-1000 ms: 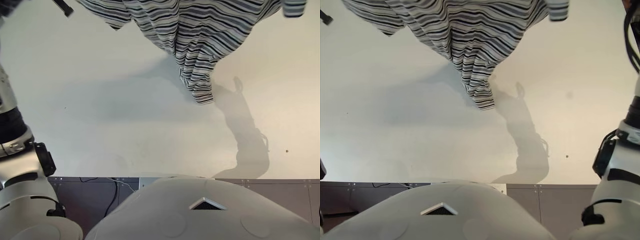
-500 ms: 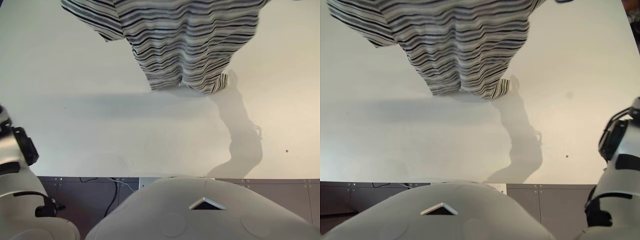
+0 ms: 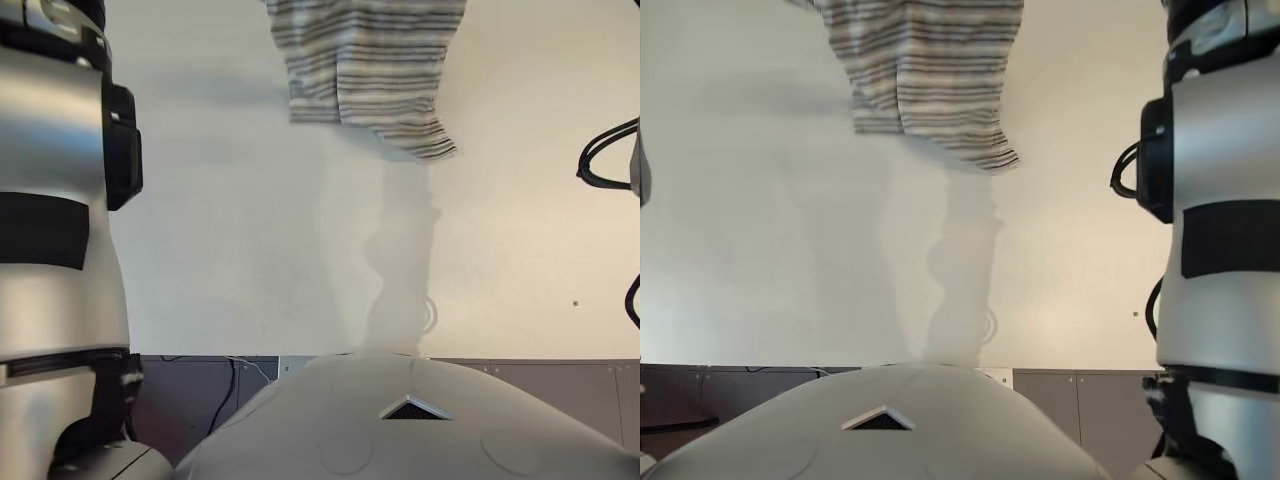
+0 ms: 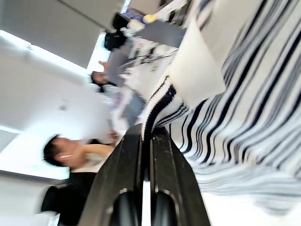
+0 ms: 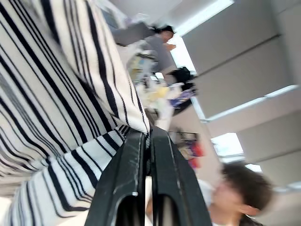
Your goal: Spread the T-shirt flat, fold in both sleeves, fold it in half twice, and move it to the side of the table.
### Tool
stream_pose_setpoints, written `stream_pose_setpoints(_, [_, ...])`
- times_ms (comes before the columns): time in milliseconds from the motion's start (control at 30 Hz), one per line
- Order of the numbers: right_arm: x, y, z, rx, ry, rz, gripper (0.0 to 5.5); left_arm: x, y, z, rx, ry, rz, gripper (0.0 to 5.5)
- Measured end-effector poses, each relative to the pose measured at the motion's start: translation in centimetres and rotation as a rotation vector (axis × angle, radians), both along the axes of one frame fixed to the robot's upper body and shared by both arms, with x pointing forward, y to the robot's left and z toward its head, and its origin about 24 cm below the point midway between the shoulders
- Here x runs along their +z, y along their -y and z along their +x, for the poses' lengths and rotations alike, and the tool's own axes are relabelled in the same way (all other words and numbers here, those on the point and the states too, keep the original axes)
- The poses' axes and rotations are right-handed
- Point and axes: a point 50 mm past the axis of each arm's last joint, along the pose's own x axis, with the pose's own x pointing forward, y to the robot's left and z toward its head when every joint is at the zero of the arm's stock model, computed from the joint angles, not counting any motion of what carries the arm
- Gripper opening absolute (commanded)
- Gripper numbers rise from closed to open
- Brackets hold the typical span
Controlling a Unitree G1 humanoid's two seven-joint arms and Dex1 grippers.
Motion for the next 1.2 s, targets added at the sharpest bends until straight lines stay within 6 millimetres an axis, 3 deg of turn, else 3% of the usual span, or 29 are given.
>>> stream_pose_setpoints(133, [1.3,-0.4,0.1,-0.055,0.117,0.025,0.13,2.1,0.2,0.0,0.033,0.113,-0.025,0.1])
stream_pose_setpoints(267, [5.9,0.0,-0.7,-0.032,0.312,0.098,0.13,7.2,0.5,-0.9,-0.036,0.297,-0.126,0.1])
stream_pose_setpoints(333, [6.5,0.4,-1.2,0.066,0.297,0.125,0.13,7.5,-0.5,-1.6,-0.121,0.286,-0.113,0.1])
stream_pose_setpoints(400, [5.8,0.5,-1.6,0.211,0.227,0.14,0.13,5.6,-1.2,-1.9,-0.229,0.229,-0.089,0.1])
stream_pose_setpoints(467, [3.3,1.0,-2.2,0.368,0.101,0.159,0.13,1.6,-1.9,-2.5,-0.34,0.137,-0.091,0.1])
stream_pose_setpoints(567, [-3.3,3.6,-4.0,0.501,-0.148,0.186,0.13,-6.3,-2.5,-4.8,-0.462,-0.024,-0.14,0.1])
stream_pose_setpoints(667, [-9.5,7.1,-7.7,0.551,-0.413,0.203,0.13,-12.7,-3.0,-8.9,-0.53,-0.159,-0.237,0.1])
stream_pose_setpoints(700, [-11.1,7.9,-9.0,0.565,-0.491,0.203,0.13,-14.0,-2.9,-10.3,-0.551,-0.197,-0.268,0.1])
stream_pose_setpoints(767, [-13.7,9.1,-11.8,0.6,-0.65,0.2,0.13,-15.9,-2.5,-13.6,-0.605,-0.272,-0.343,0.1])
stream_pose_setpoints(833, [-15.0,9.4,-14.0,0.644,-0.754,0.202,0.13,-16.8,-2.0,-16.2,-0.654,-0.343,-0.389,0.1])
stream_pose_setpoints(967, [-15.9,7.7,-19.2,0.83,-0.952,0.13,0.13,-17.3,-0.2,-22.9,-0.806,-0.551,-0.397,0.1])
stream_pose_setpoints(1067, [-17.7,6.3,-24.3,0.965,-1.152,-0.073,0.13,-19.2,0.5,-28.3,-0.898,-0.778,-0.218,0.1])
stream_pose_setpoints(1100, [-18.6,6.5,-25.4,0.962,-1.207,-0.102,0.13,-20.2,0.3,-29.6,-0.889,-0.835,-0.198,0.1])
stream_pose_setpoints(1200, [-19.6,6.6,-26.2,0.939,-1.235,-0.135,0.13,-20.9,-0.2,-30.2,-0.873,-0.851,-0.129,0.1])
